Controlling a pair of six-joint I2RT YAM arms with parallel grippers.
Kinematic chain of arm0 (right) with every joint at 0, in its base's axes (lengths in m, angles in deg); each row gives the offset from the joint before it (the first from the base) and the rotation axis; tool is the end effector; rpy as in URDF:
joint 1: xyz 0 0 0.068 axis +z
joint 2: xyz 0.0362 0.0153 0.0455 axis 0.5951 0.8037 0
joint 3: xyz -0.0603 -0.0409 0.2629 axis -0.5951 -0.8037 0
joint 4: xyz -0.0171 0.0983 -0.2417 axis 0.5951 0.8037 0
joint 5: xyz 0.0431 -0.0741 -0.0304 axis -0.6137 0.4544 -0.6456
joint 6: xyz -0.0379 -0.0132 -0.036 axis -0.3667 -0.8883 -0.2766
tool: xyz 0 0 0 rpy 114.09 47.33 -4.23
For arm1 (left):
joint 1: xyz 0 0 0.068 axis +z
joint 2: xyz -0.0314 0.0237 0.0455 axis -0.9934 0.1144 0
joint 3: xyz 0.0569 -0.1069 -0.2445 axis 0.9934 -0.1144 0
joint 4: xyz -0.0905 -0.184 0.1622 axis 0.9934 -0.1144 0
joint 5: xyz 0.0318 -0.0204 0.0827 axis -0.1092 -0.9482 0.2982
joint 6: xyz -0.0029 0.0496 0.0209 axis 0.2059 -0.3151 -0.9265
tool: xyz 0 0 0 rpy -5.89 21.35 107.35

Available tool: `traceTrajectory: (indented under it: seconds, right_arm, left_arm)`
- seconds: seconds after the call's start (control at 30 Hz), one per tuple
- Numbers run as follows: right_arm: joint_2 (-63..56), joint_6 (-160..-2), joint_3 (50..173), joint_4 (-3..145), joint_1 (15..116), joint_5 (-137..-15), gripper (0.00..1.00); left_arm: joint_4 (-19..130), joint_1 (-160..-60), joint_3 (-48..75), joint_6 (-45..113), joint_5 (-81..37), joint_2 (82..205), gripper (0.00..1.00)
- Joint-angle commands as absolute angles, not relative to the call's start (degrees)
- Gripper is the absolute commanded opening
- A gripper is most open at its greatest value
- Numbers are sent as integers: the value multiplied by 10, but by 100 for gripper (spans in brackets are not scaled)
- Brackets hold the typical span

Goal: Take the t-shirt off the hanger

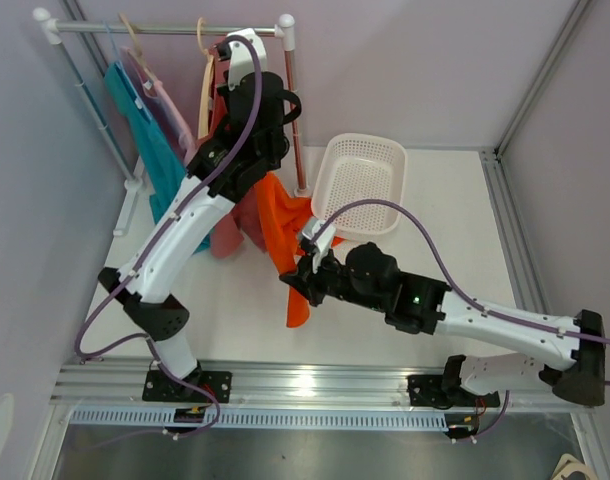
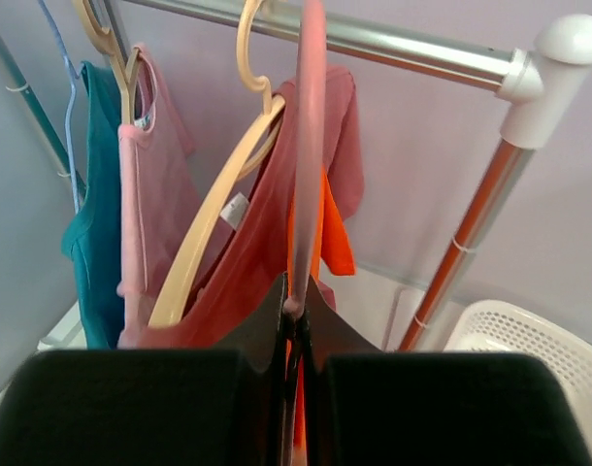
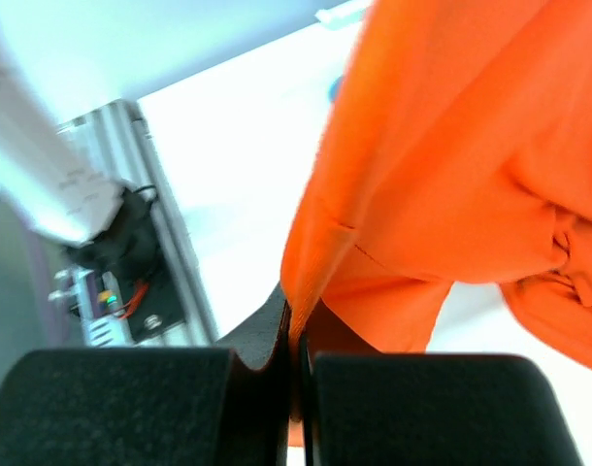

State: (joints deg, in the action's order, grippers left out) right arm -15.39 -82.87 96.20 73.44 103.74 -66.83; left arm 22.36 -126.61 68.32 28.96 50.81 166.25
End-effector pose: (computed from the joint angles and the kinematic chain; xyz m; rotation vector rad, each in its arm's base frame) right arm 0.1117 0.2629 0.3602 -0.9391 1.6055 0.8680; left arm 0.2664 -0.2057 0.5391 -0.3460 1.5601 0.2468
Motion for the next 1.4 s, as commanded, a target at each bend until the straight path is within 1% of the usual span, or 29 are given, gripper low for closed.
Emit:
traceTrajectory:
  seconds: [0.0, 0.1, 0.23, 0.4, 0.47, 0.5, 0.53, 0.57, 0.6, 0.63, 0.67, 0.7, 0.77, 0.8, 0.83, 0.87, 0.93, 0.97, 1.1, 1.27, 1.37]
  right_arm:
    - [-221, -807, 954, 768, 1089, -618, 0]
    - [-238, -802, 936, 790, 1132, -583, 0]
    - [-224, -776, 890, 791, 1146, -563, 0]
    - [-206, -726, 809, 713, 1152, -565, 0]
    - [-173, -721, 801, 686, 1150, -543, 0]
    - [-162, -721, 806, 686, 1142, -535, 0]
    - [-153, -721, 821, 685, 1133, -534, 0]
    - [-144, -724, 827, 676, 1120, -544, 0]
    - [-141, -734, 836, 672, 1092, -559, 0]
    - [-139, -738, 858, 668, 1077, -580, 0]
    - [-135, -742, 870, 665, 1061, -591, 0]
    - [-131, -752, 883, 665, 1044, -605, 0]
    - [-113, -758, 932, 674, 987, -639, 0]
    - [-106, -762, 950, 679, 969, -651, 0]
    - [-98, -765, 967, 686, 939, -660, 0]
    - [-90, -769, 1002, 702, 926, -667, 0]
    - [-68, -776, 1032, 727, 895, -669, 0]
    - [-62, -776, 1058, 733, 886, -675, 0]
    - [-42, -777, 1103, 747, 855, -709, 0]
    - [-49, -780, 1178, 797, 860, -749, 0]
    - [-49, -792, 1254, 847, 891, -764, 0]
  left_arm:
    - [302, -1235, 740, 231, 480, 1699, 1]
    - [304, -1218, 768, 230, 468, 1723, 1]
    - [309, -1203, 771, 232, 451, 1740, 1]
    - [300, -1188, 795, 234, 436, 1742, 1]
    - [256, -1188, 810, 248, 423, 1729, 1]
    - [224, -1188, 825, 294, 408, 1721, 1]
    - [140, -1188, 825, 324, 361, 1709, 1]
    - [97, -1189, 822, 360, 339, 1693, 1]
    - [59, -1189, 787, 430, 306, 1652, 1]
    - [13, -1191, 764, 454, 261, 1625, 1]
    - [-2, -1195, 742, 504, 196, 1596, 1]
    - [-6, -1202, 677, 518, 173, 1535, 1]
    - [17, -1240, 531, 543, 136, 1470, 1]
    - [34, -1258, 496, 542, 130, 1413, 1]
    - [41, -1290, 427, 544, 126, 1389, 1]
    - [29, -1303, 413, 555, 124, 1372, 1]
    - [3, -1335, 378, 567, 127, 1325, 1]
    - [-26, -1342, 372, 578, 129, 1310, 1]
    - [-65, -1354, 329, 585, 131, 1225, 1]
    - [-113, -1354, 307, 595, 222, 1155, 1]
    - [-120, -1354, 289, 602, 287, 1128, 1]
